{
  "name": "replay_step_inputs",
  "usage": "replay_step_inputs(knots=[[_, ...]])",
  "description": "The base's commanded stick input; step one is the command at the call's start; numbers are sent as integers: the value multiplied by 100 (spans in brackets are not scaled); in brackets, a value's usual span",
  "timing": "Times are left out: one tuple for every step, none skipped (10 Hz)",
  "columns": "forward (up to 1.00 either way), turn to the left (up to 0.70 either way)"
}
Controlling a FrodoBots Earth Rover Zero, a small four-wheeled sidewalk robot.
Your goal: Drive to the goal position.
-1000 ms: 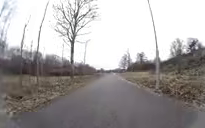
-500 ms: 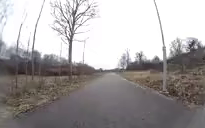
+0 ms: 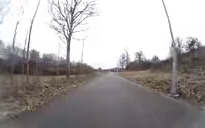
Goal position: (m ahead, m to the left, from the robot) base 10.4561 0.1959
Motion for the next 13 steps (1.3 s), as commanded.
replay_step_inputs(knots=[[100, 0], [100, 0], [100, 0], [100, 0], [100, 0], [100, 0], [100, 0], [100, 0], [100, 0], [100, 0], [100, 0], [100, 0], [100, 0]])
